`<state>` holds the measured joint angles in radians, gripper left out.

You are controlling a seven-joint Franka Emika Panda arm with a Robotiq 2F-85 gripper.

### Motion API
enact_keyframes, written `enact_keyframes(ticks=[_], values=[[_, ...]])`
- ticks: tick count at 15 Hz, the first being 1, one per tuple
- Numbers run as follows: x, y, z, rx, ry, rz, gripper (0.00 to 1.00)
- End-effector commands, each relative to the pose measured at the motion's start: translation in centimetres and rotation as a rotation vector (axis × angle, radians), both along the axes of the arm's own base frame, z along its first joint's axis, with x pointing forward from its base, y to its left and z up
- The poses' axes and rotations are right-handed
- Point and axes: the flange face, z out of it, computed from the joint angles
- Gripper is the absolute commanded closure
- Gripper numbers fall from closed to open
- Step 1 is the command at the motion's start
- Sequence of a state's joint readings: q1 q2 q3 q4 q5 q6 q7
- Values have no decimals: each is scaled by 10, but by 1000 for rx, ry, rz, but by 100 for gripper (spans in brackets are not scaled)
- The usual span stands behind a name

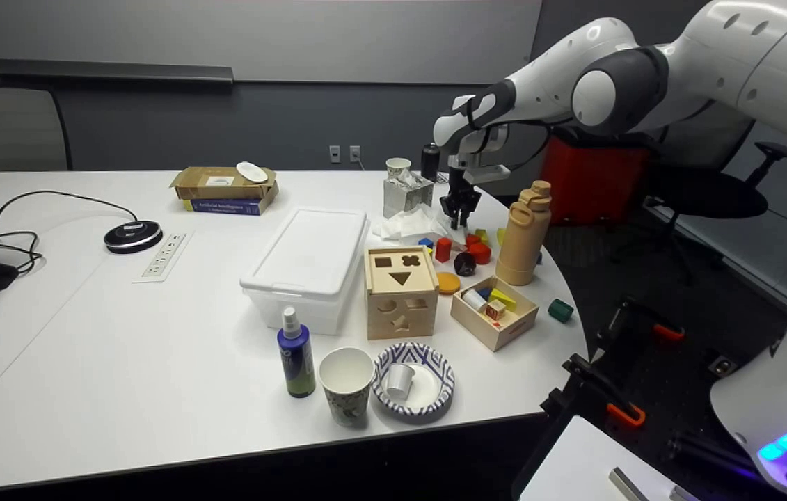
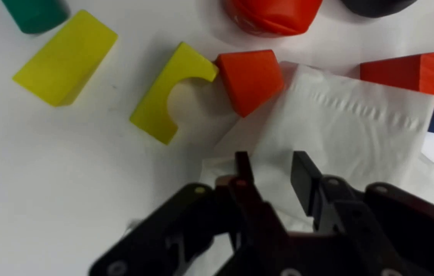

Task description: Use the napkin to wipe the white lid on the lunchbox

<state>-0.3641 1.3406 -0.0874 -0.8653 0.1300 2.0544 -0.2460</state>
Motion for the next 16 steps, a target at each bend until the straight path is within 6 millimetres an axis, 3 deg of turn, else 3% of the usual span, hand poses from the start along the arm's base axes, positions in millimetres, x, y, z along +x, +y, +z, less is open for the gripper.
enact_keyframes(ticks=[1, 10, 12, 16], values=[[8, 4, 7, -8, -1, -16, 97], [6, 0, 12, -4, 0, -47, 100], [11, 4, 23, 12, -12, -50, 100], [28, 25, 63, 44, -42, -54, 100]])
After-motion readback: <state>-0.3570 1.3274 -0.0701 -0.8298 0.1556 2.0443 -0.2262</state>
